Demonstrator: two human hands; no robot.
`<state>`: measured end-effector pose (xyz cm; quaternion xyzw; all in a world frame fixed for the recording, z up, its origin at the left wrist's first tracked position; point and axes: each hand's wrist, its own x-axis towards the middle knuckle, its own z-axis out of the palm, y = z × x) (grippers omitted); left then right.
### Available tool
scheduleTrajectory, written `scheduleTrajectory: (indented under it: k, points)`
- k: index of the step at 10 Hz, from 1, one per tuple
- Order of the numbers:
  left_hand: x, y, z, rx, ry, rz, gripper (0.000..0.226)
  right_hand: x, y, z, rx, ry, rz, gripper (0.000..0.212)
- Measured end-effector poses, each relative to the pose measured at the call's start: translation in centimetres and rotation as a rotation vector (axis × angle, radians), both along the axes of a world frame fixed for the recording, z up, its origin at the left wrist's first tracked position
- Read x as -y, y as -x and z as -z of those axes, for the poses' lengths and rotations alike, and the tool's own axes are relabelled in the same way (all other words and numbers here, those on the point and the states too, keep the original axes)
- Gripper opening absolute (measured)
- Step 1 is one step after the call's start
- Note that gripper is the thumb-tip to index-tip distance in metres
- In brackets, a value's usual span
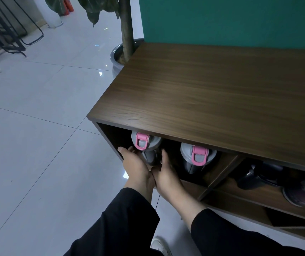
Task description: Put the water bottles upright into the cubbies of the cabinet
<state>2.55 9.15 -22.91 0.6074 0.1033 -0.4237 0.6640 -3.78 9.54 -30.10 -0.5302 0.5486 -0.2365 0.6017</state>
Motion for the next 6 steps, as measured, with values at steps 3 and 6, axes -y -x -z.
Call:
scheduleTrajectory:
  k: [3,6]
  points:
    - [-2.2,2.9,0.4,-0.165,-0.200,0.047,0.047,-1.0,2.3,-3.5,0.064,-0.106,0.110,0.050]
    - [-6.3,6.9,-2.5,-0.215,-0.121,0.254,0.043,-6.3,7.8,-6.9,0.095,0.000,0.106,0.035]
